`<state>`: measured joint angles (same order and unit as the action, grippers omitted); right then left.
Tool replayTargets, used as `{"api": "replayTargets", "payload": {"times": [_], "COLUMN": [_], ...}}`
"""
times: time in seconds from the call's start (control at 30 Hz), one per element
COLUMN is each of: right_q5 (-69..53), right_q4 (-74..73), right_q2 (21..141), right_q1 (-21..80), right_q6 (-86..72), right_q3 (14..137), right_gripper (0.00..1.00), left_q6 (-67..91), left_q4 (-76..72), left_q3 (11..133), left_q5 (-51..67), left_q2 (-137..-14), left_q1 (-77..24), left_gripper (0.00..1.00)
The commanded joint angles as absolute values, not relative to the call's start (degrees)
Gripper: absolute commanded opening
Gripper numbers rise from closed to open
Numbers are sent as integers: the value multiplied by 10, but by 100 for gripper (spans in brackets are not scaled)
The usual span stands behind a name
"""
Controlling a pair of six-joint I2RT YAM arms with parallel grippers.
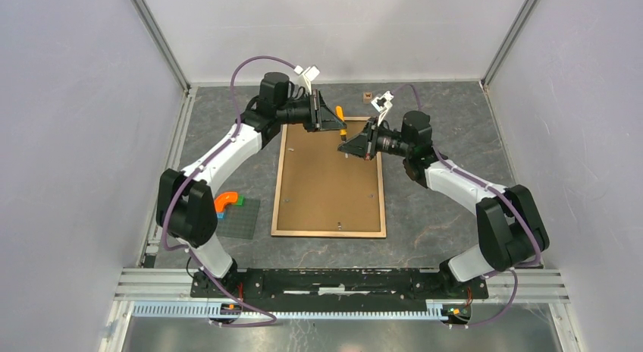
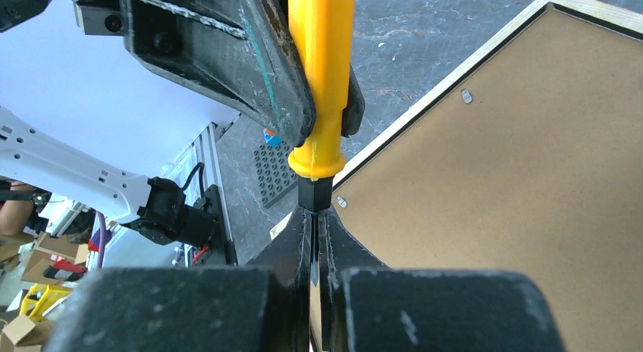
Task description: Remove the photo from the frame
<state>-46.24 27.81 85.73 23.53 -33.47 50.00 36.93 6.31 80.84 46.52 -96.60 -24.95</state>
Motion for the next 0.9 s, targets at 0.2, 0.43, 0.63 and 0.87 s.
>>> {"api": "replayTargets", "payload": {"times": [0.2, 0.43, 0.63, 0.87], "right_q5": [-453, -332, -156, -27], "right_q4": [212, 60, 58, 91], "right_q2": [857, 785, 699, 635], "right_q1": [218, 189, 184, 180], "right_q6": [-249, -33, 64, 84], "right_q3": [540, 539, 499, 455], "right_gripper": [53, 77, 97, 98], "left_q6": [330, 82, -58, -61], "left_q4": [127, 442, 600, 640], "left_q3": [828, 911, 999, 1073], "left_q5": [441, 302, 101, 2], "left_q2": [-956, -1001, -1111, -1221], "left_q1": [-212, -82, -27, -17], "left_gripper": [2, 2, 2, 2]}}
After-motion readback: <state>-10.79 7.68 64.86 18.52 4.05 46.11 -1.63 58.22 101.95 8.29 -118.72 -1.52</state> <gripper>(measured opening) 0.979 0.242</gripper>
